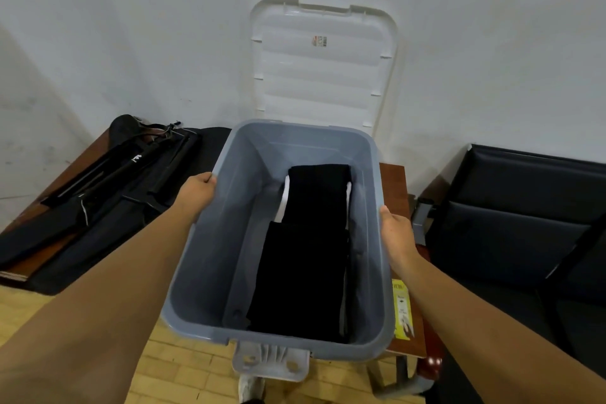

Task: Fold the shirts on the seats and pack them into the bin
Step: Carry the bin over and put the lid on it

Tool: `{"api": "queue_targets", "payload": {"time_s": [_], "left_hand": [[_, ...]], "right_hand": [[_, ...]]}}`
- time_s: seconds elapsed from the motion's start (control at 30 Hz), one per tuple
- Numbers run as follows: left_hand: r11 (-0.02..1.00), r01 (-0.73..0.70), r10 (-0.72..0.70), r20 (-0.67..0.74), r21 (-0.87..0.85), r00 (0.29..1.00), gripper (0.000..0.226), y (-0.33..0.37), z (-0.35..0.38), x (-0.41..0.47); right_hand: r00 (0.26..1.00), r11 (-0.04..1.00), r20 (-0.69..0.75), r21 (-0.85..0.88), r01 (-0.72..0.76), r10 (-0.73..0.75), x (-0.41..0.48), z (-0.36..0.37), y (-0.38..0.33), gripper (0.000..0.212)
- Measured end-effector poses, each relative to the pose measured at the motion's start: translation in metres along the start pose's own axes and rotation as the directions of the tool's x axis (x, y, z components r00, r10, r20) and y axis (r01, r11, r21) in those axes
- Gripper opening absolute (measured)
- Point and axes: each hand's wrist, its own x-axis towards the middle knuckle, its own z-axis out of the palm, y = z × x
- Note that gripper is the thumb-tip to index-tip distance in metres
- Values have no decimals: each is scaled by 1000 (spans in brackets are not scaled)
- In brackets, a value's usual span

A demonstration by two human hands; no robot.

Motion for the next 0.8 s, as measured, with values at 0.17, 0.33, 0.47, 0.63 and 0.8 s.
{"api": "queue_targets", "payload": {"time_s": [0.17, 0.33, 0.47, 0.63, 0.8], "left_hand": [[996, 8, -11, 35, 93, 999, 21, 31, -27, 39], [1000, -25, 25, 9, -6, 1000, 31, 91, -53, 113], [990, -31, 34, 16, -137, 999, 34, 151, -48, 155], [981, -6, 15, 43, -193, 999, 72, 202, -28, 200], [953, 5, 12, 55, -302, 998, 95, 226, -2, 237]], "right_hand": [[998, 977, -65, -214, -17, 3, 42, -7, -50, 57], [976, 983, -182, -156, 92, -120, 101, -9, -143, 59], [977, 994, -192, -62, 87, -97, 150, -5, -204, 66], [971, 997, -238, 70, 27, -10, 194, 12, -241, 82], [981, 987, -184, 155, -36, 64, 232, 31, -244, 89]]}}
